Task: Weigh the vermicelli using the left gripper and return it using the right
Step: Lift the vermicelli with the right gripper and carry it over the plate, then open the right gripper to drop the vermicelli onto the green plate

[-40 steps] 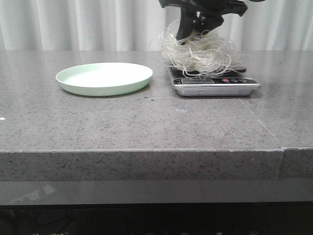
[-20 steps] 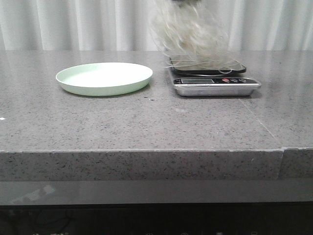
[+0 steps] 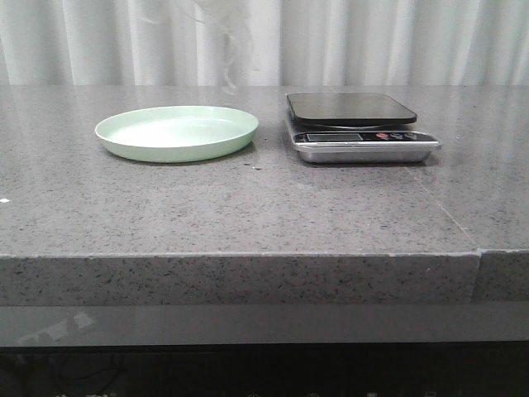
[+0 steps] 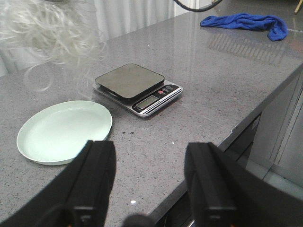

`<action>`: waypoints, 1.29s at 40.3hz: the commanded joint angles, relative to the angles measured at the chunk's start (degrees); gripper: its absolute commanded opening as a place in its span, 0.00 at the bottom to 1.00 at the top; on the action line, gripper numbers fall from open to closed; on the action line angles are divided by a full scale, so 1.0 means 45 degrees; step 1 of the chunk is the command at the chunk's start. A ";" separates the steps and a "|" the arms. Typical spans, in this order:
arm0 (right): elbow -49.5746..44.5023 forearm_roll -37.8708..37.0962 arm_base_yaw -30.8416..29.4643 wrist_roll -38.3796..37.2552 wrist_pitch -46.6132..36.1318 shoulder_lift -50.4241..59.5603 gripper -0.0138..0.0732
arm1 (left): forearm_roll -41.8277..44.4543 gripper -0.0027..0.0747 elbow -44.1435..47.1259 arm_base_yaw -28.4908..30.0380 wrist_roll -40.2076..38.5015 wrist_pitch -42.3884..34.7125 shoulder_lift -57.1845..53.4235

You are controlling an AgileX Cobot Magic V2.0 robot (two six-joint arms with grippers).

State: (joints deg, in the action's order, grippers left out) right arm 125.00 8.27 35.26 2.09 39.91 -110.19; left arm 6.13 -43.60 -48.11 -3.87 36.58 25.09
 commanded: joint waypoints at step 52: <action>-0.2096 -0.1453 0.0249 -0.0877 0.1435 0.2449 0.73 | -0.0168 0.59 -0.0305 -0.0085 -0.0093 -0.0905 0.0114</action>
State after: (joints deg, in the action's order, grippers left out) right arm 117.71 2.57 36.74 -1.67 51.22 -105.42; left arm 5.74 -43.60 -48.11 -3.87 36.58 25.09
